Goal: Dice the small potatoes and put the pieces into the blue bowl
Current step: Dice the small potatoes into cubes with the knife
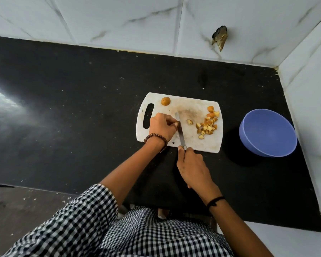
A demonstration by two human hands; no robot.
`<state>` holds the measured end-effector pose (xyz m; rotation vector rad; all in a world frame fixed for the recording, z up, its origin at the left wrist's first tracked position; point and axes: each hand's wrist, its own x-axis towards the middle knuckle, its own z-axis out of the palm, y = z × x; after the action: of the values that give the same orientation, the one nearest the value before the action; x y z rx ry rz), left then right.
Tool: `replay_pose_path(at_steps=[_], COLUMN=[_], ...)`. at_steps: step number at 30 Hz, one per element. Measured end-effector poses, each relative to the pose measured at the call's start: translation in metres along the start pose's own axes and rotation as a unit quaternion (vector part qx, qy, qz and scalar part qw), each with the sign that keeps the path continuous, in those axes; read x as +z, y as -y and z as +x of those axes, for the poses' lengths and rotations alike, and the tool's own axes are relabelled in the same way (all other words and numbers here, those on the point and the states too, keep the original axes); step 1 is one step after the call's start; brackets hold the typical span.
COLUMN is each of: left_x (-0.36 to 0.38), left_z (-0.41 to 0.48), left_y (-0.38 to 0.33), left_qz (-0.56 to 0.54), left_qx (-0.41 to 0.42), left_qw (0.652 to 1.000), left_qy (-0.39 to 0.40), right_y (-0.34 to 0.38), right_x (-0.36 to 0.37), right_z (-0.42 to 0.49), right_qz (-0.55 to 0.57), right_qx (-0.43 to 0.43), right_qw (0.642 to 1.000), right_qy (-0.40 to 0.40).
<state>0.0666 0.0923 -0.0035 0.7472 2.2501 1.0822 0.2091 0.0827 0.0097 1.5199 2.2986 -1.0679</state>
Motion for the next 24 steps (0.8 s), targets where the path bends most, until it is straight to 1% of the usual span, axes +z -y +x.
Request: replay_pose_path(at_steps=[6, 9, 11, 14, 16, 19, 21, 24], left_x=[0.000, 0.002, 0.001, -0.001, -0.003, -0.005, -0.007, -0.013], left_z=[0.003, 0.002, 0.001, 0.001, 0.000, 0.000, 0.001, 0.002], left_y=[-0.001, 0.000, -0.001, -0.001, 0.001, 0.005, 0.006, 0.008], left_qz=[-0.003, 0.017, 0.036, 0.049, 0.037, -0.012, -0.038, -0.078], left_qx=[-0.011, 0.002, 0.013, 0.022, 0.018, -0.012, -0.035, -0.072], left_qw=[1.000, 1.000, 0.999, 0.998, 0.999, 0.997, 0.996, 0.993], left_qy=[0.005, 0.008, 0.008, 0.016, 0.032, 0.069, 0.071, 0.053], right_y=[-0.015, -0.027, -0.033, -0.040, -0.043, -0.040, -0.034, -0.023], right_x=[0.006, 0.006, 0.005, 0.001, -0.001, -0.005, -0.005, 0.000], right_z=[-0.019, -0.025, -0.027, -0.028, -0.029, -0.030, -0.028, -0.022], right_qz=[-0.070, -0.087, -0.086, -0.045, -0.004, 0.031, 0.028, 0.000], right_qx=[-0.016, -0.021, -0.020, -0.023, -0.022, -0.025, -0.033, -0.048], right_qw=[0.997, 0.995, 0.996, 0.998, 0.998, 0.997, 0.997, 0.997], right_qy=[-0.024, -0.032, -0.033, -0.037, -0.053, -0.065, -0.064, -0.053])
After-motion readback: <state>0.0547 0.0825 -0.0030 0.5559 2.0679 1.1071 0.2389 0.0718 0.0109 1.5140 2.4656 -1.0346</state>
